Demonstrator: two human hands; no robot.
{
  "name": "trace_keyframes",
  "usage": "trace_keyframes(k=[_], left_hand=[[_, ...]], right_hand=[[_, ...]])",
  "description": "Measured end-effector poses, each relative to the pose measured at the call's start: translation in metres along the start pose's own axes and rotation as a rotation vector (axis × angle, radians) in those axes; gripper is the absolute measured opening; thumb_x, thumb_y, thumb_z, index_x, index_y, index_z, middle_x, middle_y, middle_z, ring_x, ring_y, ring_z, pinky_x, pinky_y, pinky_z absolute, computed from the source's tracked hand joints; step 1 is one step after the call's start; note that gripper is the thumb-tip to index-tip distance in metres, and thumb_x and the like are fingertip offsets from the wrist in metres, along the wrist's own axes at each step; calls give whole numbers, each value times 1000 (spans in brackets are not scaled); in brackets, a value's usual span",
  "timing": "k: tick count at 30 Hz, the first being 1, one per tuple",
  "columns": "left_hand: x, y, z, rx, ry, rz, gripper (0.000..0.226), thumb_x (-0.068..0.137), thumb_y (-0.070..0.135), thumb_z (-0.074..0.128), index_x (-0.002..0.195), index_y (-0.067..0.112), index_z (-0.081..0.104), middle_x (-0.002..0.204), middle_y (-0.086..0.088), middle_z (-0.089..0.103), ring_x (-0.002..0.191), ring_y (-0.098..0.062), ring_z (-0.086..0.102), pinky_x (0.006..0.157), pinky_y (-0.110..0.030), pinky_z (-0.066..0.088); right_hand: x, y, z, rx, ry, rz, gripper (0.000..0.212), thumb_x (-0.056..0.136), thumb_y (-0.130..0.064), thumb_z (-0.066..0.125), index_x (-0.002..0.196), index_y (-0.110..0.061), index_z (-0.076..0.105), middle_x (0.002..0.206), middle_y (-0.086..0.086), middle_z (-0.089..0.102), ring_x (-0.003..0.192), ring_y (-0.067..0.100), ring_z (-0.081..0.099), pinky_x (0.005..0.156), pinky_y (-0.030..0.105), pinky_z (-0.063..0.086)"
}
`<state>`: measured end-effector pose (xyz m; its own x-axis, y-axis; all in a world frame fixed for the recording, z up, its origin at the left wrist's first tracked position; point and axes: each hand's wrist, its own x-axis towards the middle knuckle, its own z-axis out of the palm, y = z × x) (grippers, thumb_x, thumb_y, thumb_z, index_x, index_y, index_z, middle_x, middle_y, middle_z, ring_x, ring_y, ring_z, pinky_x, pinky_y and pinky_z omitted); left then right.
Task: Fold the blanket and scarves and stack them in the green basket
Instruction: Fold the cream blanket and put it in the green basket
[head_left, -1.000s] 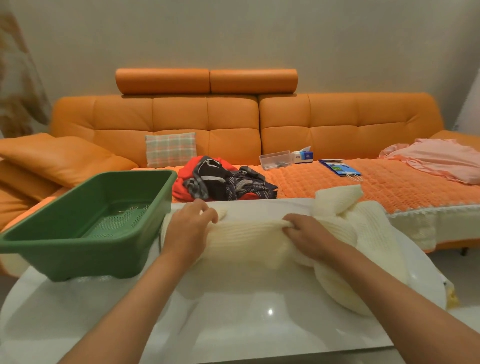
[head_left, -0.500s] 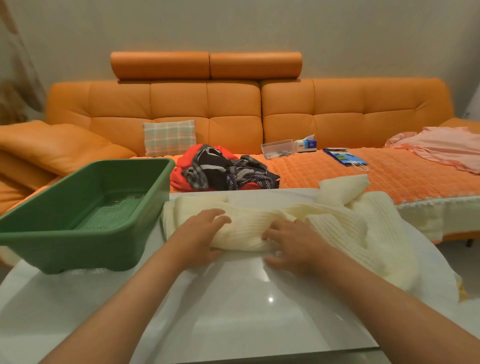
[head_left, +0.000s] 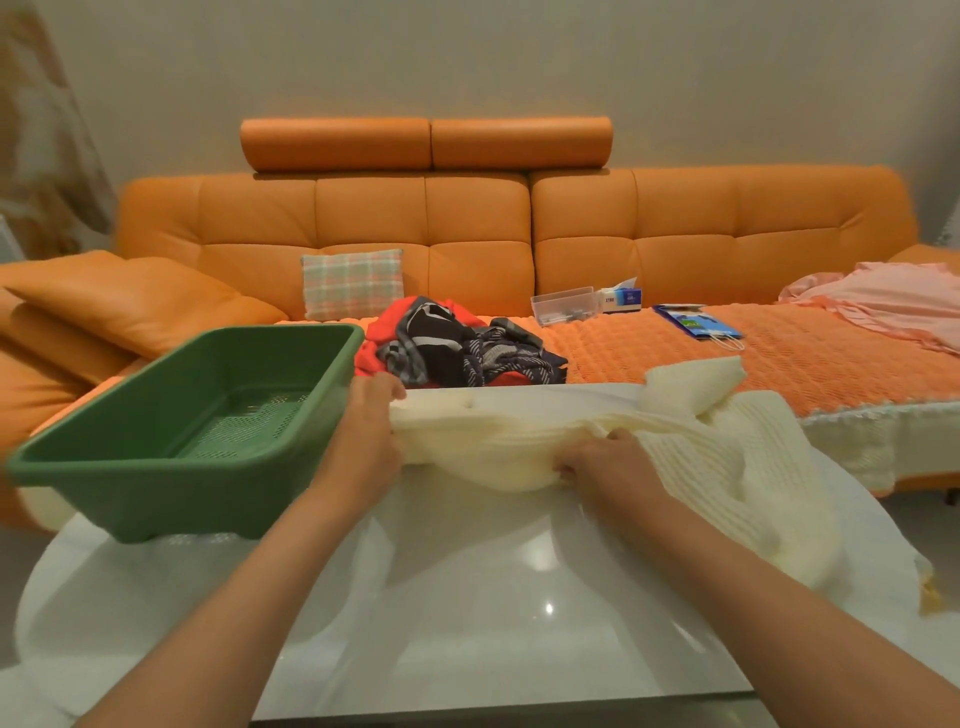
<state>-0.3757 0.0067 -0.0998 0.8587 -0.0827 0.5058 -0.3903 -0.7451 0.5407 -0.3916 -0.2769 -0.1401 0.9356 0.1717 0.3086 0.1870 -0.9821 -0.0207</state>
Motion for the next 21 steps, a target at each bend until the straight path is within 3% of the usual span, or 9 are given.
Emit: trace_keyframes(k=[6,8,11,13,14,16,18,19,21], left_hand=[[23,18,-27,205,-47,93,41,70,18,36,93,16,69,106,0,56,98,-25,51,79,-37,45],[27,27,-37,337,-265,-60,38,82,30,35,97,18,67,104,-3,63,98,-26,56,78,-33,45],[17,40,-48,196,-867,-531,39,94,46,40,109,18,63,93,-6,67,77,-26,58,71,-29,46],[5,45,-39,246,-1075,-551,51,96,58,36,118,20,62,94,-4,74,79,-27,68,78,-30,50],[2,44,-29,352,-1046,-437,51,97,57,38,121,19,63,103,-3,74,91,-25,70,85,-31,51],[-2,46,-8,486,-864,-148,40,100,46,45,127,22,62,126,3,65,114,-19,61,97,-32,45],[-6,45,12,416,-796,-17,39,99,43,50,135,31,54,145,5,49,132,-17,46,109,-33,36],[-7,42,22,381,-826,-3,48,97,47,52,143,34,45,153,4,39,139,-18,37,115,-37,30],[-12,36,41,414,-947,-45,72,93,61,50,154,37,20,164,3,14,150,-23,13,121,-47,17]], right_hand=[[3,-1,-63,600,132,105,21,102,-14,43,99,-19,63,87,0,65,80,22,57,70,35,44],[0,-3,-89,717,-106,112,24,101,-8,43,95,-21,63,86,-7,61,80,15,56,65,26,44],[-15,-3,-102,692,-714,92,19,94,-5,55,94,-13,72,80,-7,66,72,12,59,58,18,46],[-27,-3,-102,723,-957,53,21,93,-8,57,107,-8,73,81,3,73,65,19,66,54,25,50],[-29,-3,-102,798,-903,58,22,94,-7,56,109,-7,72,85,7,74,65,22,69,52,28,50],[-20,1,-94,896,-494,120,20,96,-8,55,102,-13,74,88,8,75,67,23,71,50,28,50],[-6,7,-84,669,-98,159,21,97,-17,56,100,-31,72,101,-3,74,84,16,71,70,34,58],[-2,12,-76,457,-42,145,22,97,-24,56,108,-39,69,117,-7,70,101,13,67,87,37,56],[-4,28,-51,144,-279,108,45,96,-42,56,140,-45,48,151,-6,45,136,18,45,111,43,39]])
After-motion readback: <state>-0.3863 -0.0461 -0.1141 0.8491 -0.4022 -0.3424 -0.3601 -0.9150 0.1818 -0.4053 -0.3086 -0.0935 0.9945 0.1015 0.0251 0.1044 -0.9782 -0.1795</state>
